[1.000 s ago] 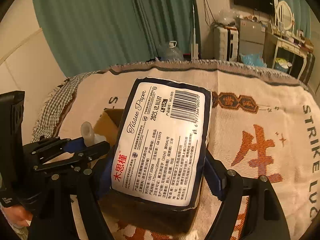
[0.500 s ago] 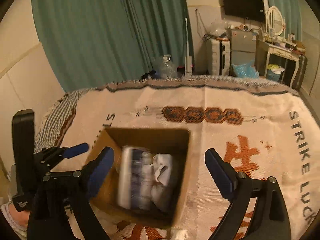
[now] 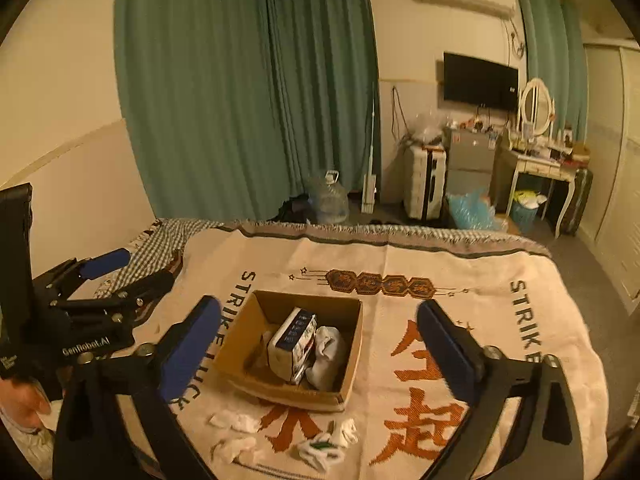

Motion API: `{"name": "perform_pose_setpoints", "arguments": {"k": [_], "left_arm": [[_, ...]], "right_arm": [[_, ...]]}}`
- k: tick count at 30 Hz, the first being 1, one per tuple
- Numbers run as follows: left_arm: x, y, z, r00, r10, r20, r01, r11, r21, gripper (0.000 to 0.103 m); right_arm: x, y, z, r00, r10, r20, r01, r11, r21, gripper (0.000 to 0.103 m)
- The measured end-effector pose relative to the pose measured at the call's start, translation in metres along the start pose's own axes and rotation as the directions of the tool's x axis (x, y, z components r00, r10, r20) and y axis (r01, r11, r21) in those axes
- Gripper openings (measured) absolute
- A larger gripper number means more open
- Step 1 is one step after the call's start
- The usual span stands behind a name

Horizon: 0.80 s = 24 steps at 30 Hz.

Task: Organize soft objects
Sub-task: 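Move both tools back toward the remaining socks and lace cloth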

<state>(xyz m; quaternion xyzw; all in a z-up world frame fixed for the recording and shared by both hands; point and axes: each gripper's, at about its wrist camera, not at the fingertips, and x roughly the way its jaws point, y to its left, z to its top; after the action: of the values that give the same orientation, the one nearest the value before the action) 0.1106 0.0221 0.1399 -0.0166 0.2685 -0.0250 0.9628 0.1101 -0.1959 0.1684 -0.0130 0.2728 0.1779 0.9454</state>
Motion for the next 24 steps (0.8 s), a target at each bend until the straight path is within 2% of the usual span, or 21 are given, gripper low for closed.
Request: {"name": "perform_pose_setpoints", "arguments": {"k": [3,7,14,19,24], "left_arm": [[-0.013,0.004,-0.015,1.000,0.009,0.001,-0.009,1.000,-0.011,0.086],[-0.012,0.006,-0.043,1.000,0.000,-0.026,-0.001,0.999,-0.032,0.086],[0.017,0.007,-0.104,0.993,0.008,-0.117,-0.013,0.999,-0.040,0.086],[0.055,0.009,-0.151,0.973,0.008,-0.232,-0.025,0.997,-0.069,0.086],[0.087,0.004,-0.190,0.941,-0.029,-0.336,0.001,0.997,-0.082,0.086]], "right_arm": [[-0.023,0.009,-0.010,1.000,-0.015,0.016,0.015,1.000,-0.019,0.103],[-0.034,0.017,-0.034,0.999,-0.033,-0.010,0.033,0.999,-0.037,0.103],[-0.008,0.008,-0.092,0.994,-0.031,-0.102,0.034,0.999,0.029,0.103],[0.036,-0.003,-0.141,0.978,-0.048,-0.204,0.062,0.996,0.065,0.103],[0.085,-0.009,-0.181,0.948,-0.060,-0.314,0.093,0.991,0.092,0.103]]}}
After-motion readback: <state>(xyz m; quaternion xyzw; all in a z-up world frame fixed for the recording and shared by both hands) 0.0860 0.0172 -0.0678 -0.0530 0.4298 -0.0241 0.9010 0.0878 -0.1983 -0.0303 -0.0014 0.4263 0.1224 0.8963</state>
